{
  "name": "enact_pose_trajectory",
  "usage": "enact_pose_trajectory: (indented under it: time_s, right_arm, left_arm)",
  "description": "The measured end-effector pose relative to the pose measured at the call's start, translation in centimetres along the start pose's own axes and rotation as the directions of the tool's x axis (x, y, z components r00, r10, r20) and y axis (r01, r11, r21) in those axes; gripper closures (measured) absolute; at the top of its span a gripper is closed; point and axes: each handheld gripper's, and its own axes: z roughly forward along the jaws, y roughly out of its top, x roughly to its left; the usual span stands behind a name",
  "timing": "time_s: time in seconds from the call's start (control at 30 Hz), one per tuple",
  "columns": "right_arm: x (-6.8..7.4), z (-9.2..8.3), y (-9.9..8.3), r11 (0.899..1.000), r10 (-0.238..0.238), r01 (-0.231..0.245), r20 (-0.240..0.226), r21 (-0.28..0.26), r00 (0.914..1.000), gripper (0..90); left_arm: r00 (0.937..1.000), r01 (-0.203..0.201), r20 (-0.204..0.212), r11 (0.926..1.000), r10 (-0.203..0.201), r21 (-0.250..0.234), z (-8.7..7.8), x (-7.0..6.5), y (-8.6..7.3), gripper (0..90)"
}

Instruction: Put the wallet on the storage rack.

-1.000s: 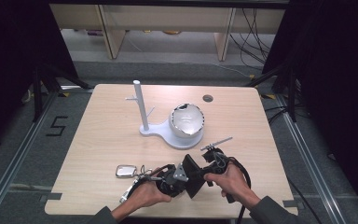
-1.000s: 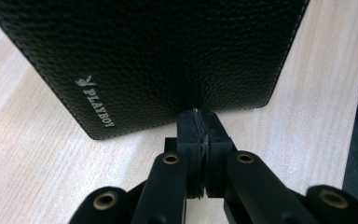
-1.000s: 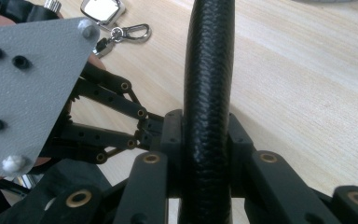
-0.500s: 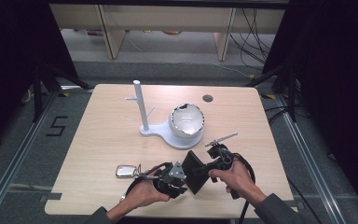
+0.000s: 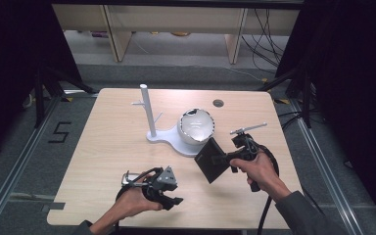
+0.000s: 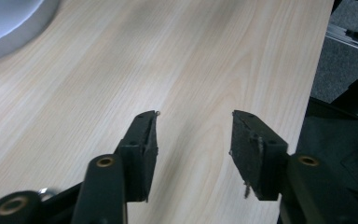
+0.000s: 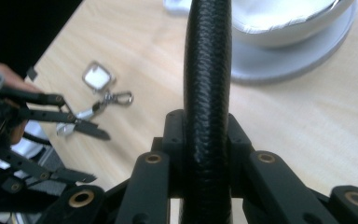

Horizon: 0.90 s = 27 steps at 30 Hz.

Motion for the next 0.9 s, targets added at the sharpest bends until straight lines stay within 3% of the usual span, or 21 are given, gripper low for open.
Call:
enact_pose_trajectory:
  time_s: [0.03,0.1,0.13,0.17,0.2,0.23,0.27,0.37,0.43,0.47,0.5,0.53,0.57,0.6,0.67,0.7,0.73,0.77,0.9]
  right_arm:
    - [-0.1,-0.2,0.2,1.000,0.008,-0.008,0.009,-0.007,0.9999,76.6]
    - [-0.6,-0.5,0.8,0.999,0.000,0.000,0.015,-0.033,0.9999,76.5]
    - [-0.6,-0.6,1.0,0.999,0.032,-0.032,-0.001,-0.032,0.9995,76.5]
    - [-0.7,-0.7,1.3,0.999,0.039,-0.039,0.014,-0.033,0.9991,76.5]
    - [-1.1,-0.7,1.5,0.999,0.008,-0.007,0.016,-0.050,0.9998,76.5]
    - [-1.0,-1.0,1.8,0.998,0.044,-0.043,0.010,-0.048,0.9990,76.5]
    - [-1.1,-1.1,1.9,0.997,0.052,-0.052,0.007,-0.054,0.9986,76.5]
    - [-1.6,-1.4,2.7,0.995,0.072,-0.071,0.011,-0.072,0.9973,76.5]
    - [-2.1,-1.7,3.1,0.994,0.044,-0.042,0.019,-0.096,0.9988,76.5]
    - [-2.3,-1.8,3.4,0.993,0.043,-0.040,0.019,-0.110,0.9989,76.5]
    - [-2.4,-1.8,3.5,0.992,0.053,-0.051,0.016,-0.113,0.9985,76.5]
    - [-2.4,-1.9,3.7,0.991,0.074,-0.073,0.009,-0.115,0.9972,76.5]
    - [-2.6,-2.0,3.9,0.991,0.060,-0.057,0.017,-0.125,0.9981,76.5]
    - [-2.7,-2.0,4.1,0.989,0.072,-0.069,0.017,-0.130,0.9973,76.5]
    - [-2.9,-2.1,4.4,0.987,0.076,-0.074,0.007,-0.140,0.9971,76.5]
    - [-3.0,-2.2,4.5,0.987,0.073,-0.071,0.010,-0.144,0.9973,76.5]
    - [-3.0,-2.2,4.7,0.987,0.078,-0.074,0.026,-0.146,0.9966,76.5]
    - [-3.1,-2.2,4.9,0.985,0.080,-0.077,0.012,-0.153,0.9967,76.5]
    - [-3.5,-2.2,5.5,0.980,0.096,-0.094,0.004,-0.173,0.9954,76.5]
  left_arm:
    - [0.9999,-0.013,0.003,0.9997,0.013,0.019,-0.3,0.2,-0.3,47.6]
    - [1.0000,0.001,0.002,0.9998,-0.001,0.018,-0.7,0.4,-0.9,45.2]
    - [0.9998,0.017,-0.004,0.9998,-0.017,0.010,-0.8,0.4,-1.2,43.6]
    - [0.9999,0.015,0.000,0.9997,-0.015,0.019,-1.0,0.5,-1.4,41.8]
    - [0.9998,0.018,-0.005,0.9997,-0.018,0.013,-1.3,0.6,-1.7,41.1]
    - [0.9991,0.042,-0.004,0.9991,-0.042,-0.006,-1.3,0.5,-1.9,40.3]
    - [0.9997,0.024,-0.009,0.9997,-0.024,0.010,-1.6,0.7,-2.2,39.6]
    - [0.9995,0.031,-0.011,0.9995,-0.031,0.011,-2.1,0.8,-2.9,37.8]
    - [0.9976,0.068,-0.015,0.9974,-0.068,-0.023,-2.2,0.5,-3.4,37.2]
    - [0.9990,0.040,-0.017,0.9992,-0.040,0.002,-2.5,0.7,-3.5,36.8]
    - [0.9967,0.079,-0.018,0.9966,-0.079,-0.026,-2.4,0.5,-3.7,36.4]
    - [0.9987,0.046,-0.021,0.9989,-0.046,0.007,-2.6,0.7,-3.9,36.1]
    - [0.9972,0.071,-0.020,0.9974,-0.072,-0.012,-2.6,0.6,-4.2,35.7]
    - [0.9974,0.068,-0.022,0.9977,-0.068,-0.007,-2.7,0.7,-4.3,35.3]
    - [0.9940,0.107,-0.019,0.9936,-0.108,-0.035,-2.5,0.3,-4.7,34.6]
    - [0.9958,0.088,-0.021,0.9960,-0.089,-0.015,-2.7,0.5,-4.8,34.4]
    - [0.9929,0.117,-0.021,0.9926,-0.117,-0.032,-2.7,0.2,-5.0,34.0]
    - [0.9908,0.133,-0.019,0.9900,-0.134,-0.047,-2.6,0.1,-5.1,33.5]
    - [0.9938,0.110,-0.018,0.9935,-0.110,-0.029,-2.9,0.0,-5.6,32.4]
